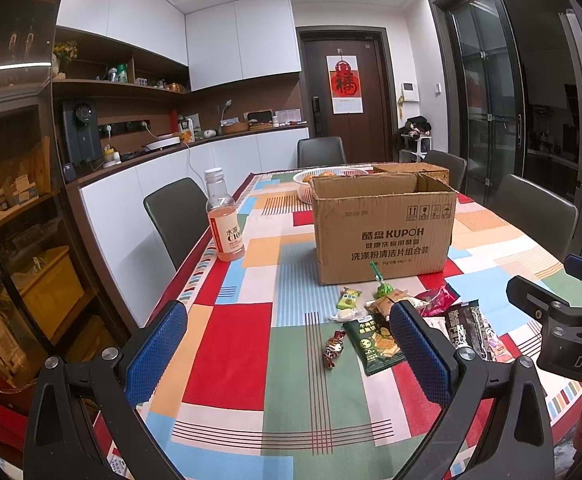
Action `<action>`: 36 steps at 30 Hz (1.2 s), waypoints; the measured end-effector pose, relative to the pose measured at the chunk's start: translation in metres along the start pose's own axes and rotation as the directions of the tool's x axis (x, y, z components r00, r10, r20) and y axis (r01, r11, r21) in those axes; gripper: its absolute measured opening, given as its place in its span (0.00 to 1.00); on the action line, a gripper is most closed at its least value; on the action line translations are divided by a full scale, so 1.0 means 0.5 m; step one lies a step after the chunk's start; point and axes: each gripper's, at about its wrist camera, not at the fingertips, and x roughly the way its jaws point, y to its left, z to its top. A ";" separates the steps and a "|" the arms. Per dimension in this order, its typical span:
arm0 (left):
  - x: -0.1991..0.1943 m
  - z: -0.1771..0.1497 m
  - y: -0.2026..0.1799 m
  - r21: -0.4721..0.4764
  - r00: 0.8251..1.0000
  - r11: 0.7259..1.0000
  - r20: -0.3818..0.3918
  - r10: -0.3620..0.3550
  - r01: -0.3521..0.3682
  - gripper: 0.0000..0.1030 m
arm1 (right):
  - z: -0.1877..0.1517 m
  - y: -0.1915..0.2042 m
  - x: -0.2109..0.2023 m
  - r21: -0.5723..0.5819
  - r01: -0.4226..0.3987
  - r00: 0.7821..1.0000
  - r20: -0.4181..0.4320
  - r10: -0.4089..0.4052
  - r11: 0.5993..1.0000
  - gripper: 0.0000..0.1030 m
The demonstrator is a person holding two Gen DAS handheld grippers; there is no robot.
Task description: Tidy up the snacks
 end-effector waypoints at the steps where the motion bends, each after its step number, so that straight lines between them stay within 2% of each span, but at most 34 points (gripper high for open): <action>1: 0.000 0.000 0.000 0.001 1.000 1.000 0.001 -0.001 0.001 1.00 | -0.001 0.000 0.001 0.000 0.000 1.000 -0.002 0.000 1.000 0.99; 8: 0.030 -0.009 0.004 -0.002 0.999 1.000 -0.038 -0.011 0.011 1.00 | -0.004 0.001 0.018 -0.004 -0.003 1.000 -0.030 0.003 1.000 0.99; 17: 0.099 -0.031 0.009 -0.004 0.993 0.999 -0.116 -0.035 0.035 1.00 | -0.015 0.014 0.079 -0.025 -0.024 0.992 -0.123 0.021 0.999 0.99; 27: 0.181 -0.055 0.004 0.014 0.979 0.997 -0.193 -0.072 0.076 1.00 | -0.035 0.031 0.169 -0.049 -0.048 0.966 -0.256 0.034 0.998 0.99; 32: 0.227 -0.064 -0.009 0.029 0.964 0.994 -0.248 -0.094 0.104 0.91 | -0.043 0.025 0.213 -0.036 -0.045 0.950 -0.311 0.031 0.998 0.98; 36: 0.265 -0.067 -0.017 0.032 0.953 0.992 -0.283 -0.108 0.122 0.83 | -0.048 0.024 0.253 -0.027 -0.058 0.932 -0.360 0.044 0.998 0.92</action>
